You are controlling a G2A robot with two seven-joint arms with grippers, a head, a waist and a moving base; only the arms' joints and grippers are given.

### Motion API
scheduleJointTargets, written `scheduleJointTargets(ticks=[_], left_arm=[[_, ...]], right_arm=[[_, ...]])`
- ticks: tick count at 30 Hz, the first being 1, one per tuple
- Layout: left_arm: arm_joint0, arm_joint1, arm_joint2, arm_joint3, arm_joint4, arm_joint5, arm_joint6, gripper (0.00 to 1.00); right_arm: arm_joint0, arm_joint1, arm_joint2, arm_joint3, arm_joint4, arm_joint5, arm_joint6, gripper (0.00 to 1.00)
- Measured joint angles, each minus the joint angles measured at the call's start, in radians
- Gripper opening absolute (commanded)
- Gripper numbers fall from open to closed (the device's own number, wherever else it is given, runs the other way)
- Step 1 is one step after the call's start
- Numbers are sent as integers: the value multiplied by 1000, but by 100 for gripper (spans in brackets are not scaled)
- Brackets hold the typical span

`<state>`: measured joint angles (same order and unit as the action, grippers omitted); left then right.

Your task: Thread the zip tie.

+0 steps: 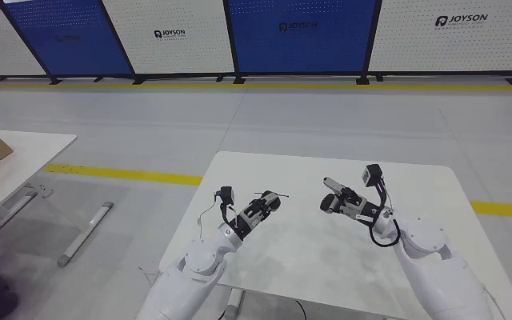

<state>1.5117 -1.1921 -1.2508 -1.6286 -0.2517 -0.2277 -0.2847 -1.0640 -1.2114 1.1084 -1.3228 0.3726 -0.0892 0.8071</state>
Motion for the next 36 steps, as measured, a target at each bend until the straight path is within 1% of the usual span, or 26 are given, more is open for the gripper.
scheduleJointTargets(ticks=[2, 3, 5, 12, 14, 16, 17, 19, 22, 25, 28, 29, 31, 33, 36], left_arm=[[10, 1, 1, -3, 17, 0, 3, 0], [13, 1, 2, -5, 11, -1, 4, 0], [15, 0, 5, -7, -4, -2, 1, 0], [14, 0, 5, -7, -2, -2, 1, 0], [12, -1, 13, -3, -33, 12, -26, 0], [5, 0, 7, 4, -83, 27, -67, 0], [3, 2, -1, 6, -99, 28, -84, 0], [9, 4, -13, -4, -119, 24, -107, 0], [28, 11, -46, -43, -134, 12, -128, 0], [53, 18, -87, -99, -168, 10, -157, 0], [83, 26, -130, -167, -182, 8, -194, 0], [97, 29, -144, -196, -183, 7, -206, 0], [117, 33, -166, -241, -196, 6, -225, 0], [131, 35, -183, -279, -211, 2, -244, 0], [160, 39, -209, -344, -243, -15, -279, 0]], right_arm=[[-31, 11, 37, -44, -4, 33, 2, 100], [-37, 13, 45, -53, -3, 39, 3, 100], [-37, 13, 46, -55, -2, 41, 4, 100], [-36, 12, 45, -53, -2, 39, 3, 100], [-36, 12, 45, -53, -2, 39, 3, 100], [-36, 12, 45, -53, -2, 39, 3, 100], [-36, 12, 45, -53, -2, 39, 3, 100], [-36, 12, 45, -53, -2, 39, 3, 100], [-36, 12, 45, -53, -2, 39, 3, 100], [-36, 12, 45, -53, -2, 39, 3, 100], [-36, 12, 45, -53, -2, 39, 3, 100], [-36, 12, 45, -53, -2, 39, 3, 100], [-36, 12, 45, -53, -2, 39, 3, 100], [-36, 12, 45, -53, -2, 39, 3, 100], [-36, 12, 45, -53, -2, 39, 3, 100]])
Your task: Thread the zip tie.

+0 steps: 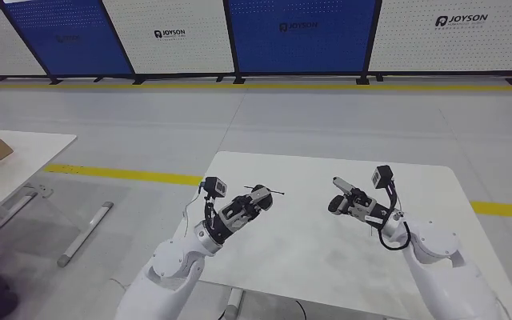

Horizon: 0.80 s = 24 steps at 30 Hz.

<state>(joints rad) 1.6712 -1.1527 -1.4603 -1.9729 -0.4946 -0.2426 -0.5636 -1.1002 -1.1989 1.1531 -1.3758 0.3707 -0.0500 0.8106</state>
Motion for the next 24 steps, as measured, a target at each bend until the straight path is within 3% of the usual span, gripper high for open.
scheduleJointTargets(ticks=[5, 9, 21, 24], left_arm=[[65, 5, -46, -96, -29, -48, -28, 0], [93, 6, -62, -118, -28, -57, -25, 0], [93, 7, -62, -116, -24, -54, -20, 0], [81, 6, -50, -108, 42, -49, 12, 0]], right_arm=[[0, 0, 0, 0, 0, 0, 0, 100], [0, 0, 0, 0, 0, 0, 0, 100], [0, 0, 0, 0, 0, 0, 0, 100], [0, 0, 0, 0, 0, 0, 0, 100]])
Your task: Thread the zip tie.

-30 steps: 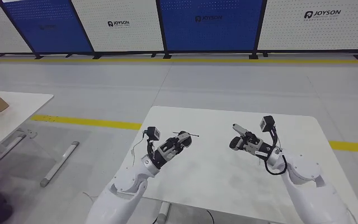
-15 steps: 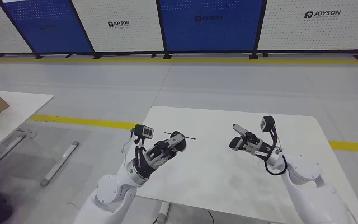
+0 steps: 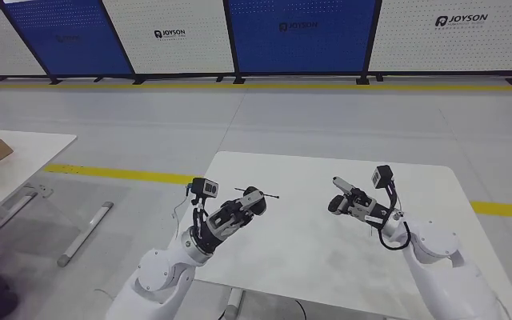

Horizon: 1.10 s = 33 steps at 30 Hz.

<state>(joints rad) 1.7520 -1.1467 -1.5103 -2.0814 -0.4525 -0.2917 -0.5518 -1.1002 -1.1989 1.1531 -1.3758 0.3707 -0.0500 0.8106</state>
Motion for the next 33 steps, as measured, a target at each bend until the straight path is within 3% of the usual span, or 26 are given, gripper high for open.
scheduleJointTargets(ticks=[4, 17, 24, 27, 33], left_arm=[[-18, -3, 41, 39, 83, 20, 51, 0], [-110, -16, 195, 246, 243, 54, 139, 0], [-133, -19, 240, 347, 312, 58, 176, 0], [-137, -19, 244, 371, 329, 60, 192, 0], [-137, -19, 245, 372, 333, 61, 196, 0]], right_arm=[[0, 0, 0, 0, 0, 0, 0, 100], [0, 0, 0, 0, 0, 0, 0, 100], [0, 0, 0, 0, 0, 0, 0, 100], [0, 0, 0, 0, 0, 0, 0, 100], [0, 0, 0, 0, 0, 0, 0, 100]])
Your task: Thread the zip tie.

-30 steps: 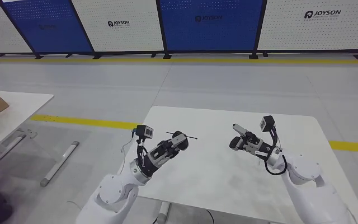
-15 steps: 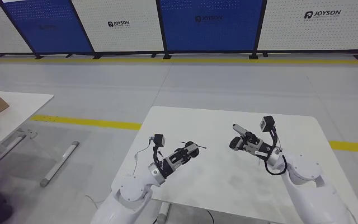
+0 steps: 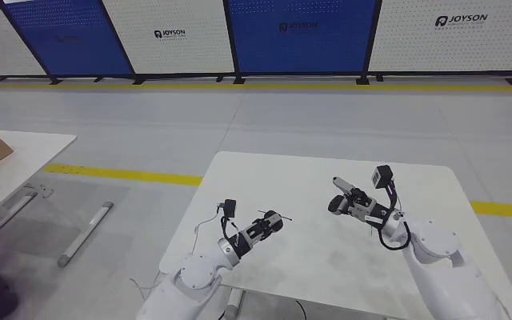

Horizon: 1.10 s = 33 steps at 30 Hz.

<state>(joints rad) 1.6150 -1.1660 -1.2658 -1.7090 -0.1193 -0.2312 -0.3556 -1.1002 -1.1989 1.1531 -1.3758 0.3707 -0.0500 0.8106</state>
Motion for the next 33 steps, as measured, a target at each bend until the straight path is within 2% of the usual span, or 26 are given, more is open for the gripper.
scheduleJointTargets(ticks=[4, 7, 10, 16, 21, 23, 25, 29, 33], left_arm=[[-3, -1, 4, -3, -3, 1, 4, 0], [-4, -2, 11, -34, -24, -17, 2, 0], [11, 1, -1, -96, -47, -47, -4, 0], [66, 8, -42, -268, -65, -91, 9, 0], [96, 9, -62, -352, -79, -90, 36, 0], [98, 10, -66, -360, -72, -83, 41, 0], [95, 10, -65, -351, -57, -71, 45, 0], [70, 8, -46, -301, -21, -39, 63, 0], [47, 6, -25, -247, 30, -28, 88, 0]], right_arm=[[0, 0, 0, 0, 0, 0, 0, 100], [0, 0, 0, 0, 0, 0, 0, 100], [0, 0, 0, 0, 0, 0, 0, 100], [0, 0, 0, 0, 0, 0, 0, 100], [0, 0, 0, 0, 0, 0, 0, 100], [0, 0, 0, 0, 0, 0, 0, 100], [0, 0, 0, 0, 0, 0, 0, 100], [0, 0, 0, 0, 0, 0, 0, 100], [0, 0, 0, 0, 0, 0, 0, 100]])
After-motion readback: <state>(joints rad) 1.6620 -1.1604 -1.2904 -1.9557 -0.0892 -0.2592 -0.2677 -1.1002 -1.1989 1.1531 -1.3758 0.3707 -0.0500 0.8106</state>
